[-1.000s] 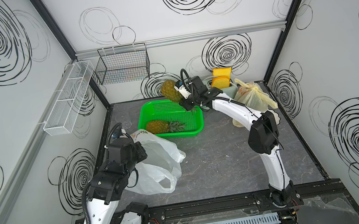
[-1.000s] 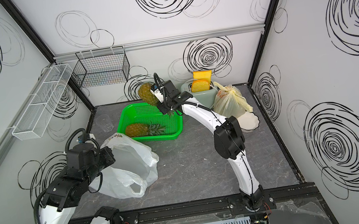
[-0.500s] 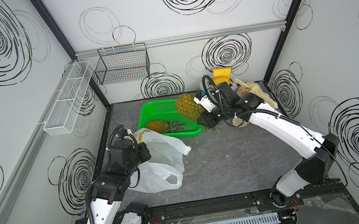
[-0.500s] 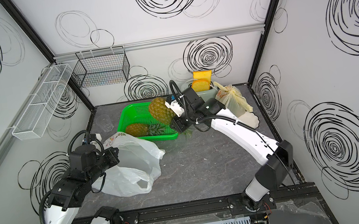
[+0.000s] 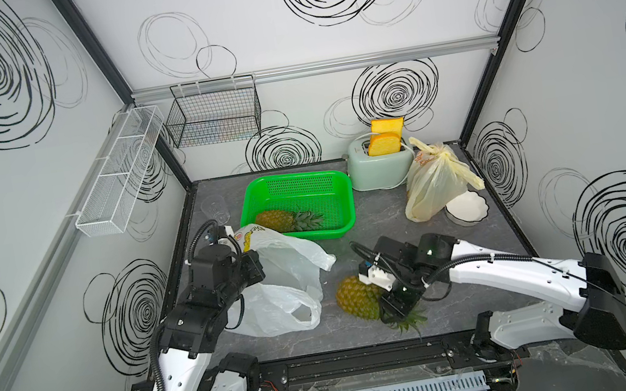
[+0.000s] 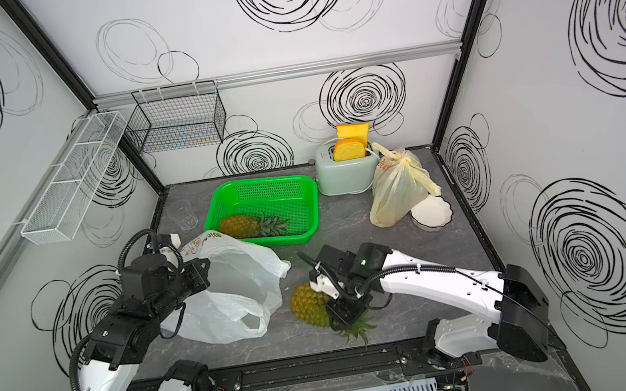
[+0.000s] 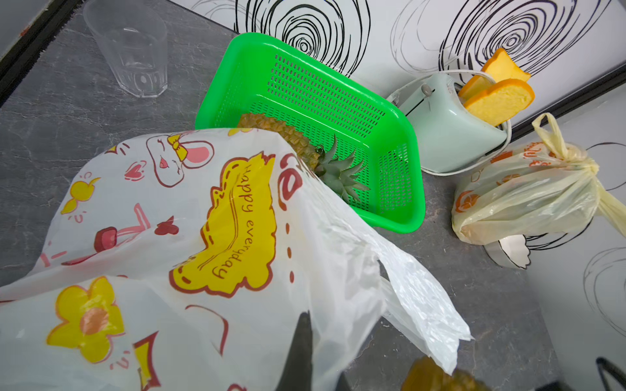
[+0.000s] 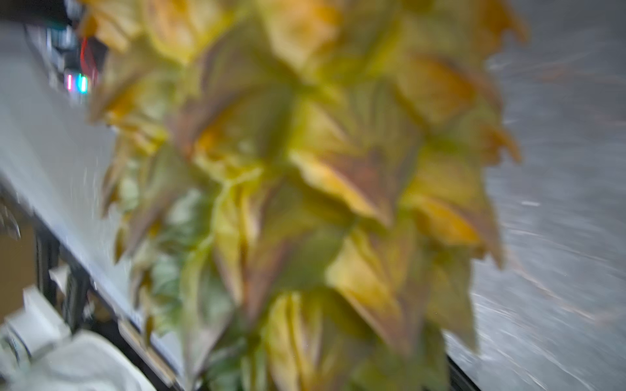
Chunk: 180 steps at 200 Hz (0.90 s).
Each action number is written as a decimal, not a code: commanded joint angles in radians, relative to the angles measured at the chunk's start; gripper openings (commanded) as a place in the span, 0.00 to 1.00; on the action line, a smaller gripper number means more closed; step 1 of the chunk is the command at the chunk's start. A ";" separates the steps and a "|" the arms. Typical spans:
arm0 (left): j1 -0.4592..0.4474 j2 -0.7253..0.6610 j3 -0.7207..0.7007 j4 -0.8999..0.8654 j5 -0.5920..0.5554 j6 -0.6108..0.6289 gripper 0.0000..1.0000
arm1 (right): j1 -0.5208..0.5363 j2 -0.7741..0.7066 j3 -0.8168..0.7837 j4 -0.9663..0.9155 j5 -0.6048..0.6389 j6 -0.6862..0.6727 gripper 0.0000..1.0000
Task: Place the pineapple into a plastic bag & tie a knot
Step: Place the pineapple in the plastic bag.
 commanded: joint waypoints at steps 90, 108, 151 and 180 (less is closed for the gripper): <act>0.009 -0.031 -0.059 0.025 0.294 0.205 0.00 | 0.039 0.191 0.175 0.375 0.093 -0.110 0.00; 0.009 -0.036 -0.072 0.026 0.331 0.214 0.00 | 0.039 0.238 0.200 0.448 0.029 -0.109 0.00; 0.009 -0.048 -0.090 0.024 0.369 0.211 0.00 | 0.028 0.332 0.236 0.661 -0.098 -0.041 0.00; 0.008 -0.056 -0.108 0.030 0.367 0.179 0.00 | 0.005 0.435 0.306 0.715 -0.028 -0.026 0.04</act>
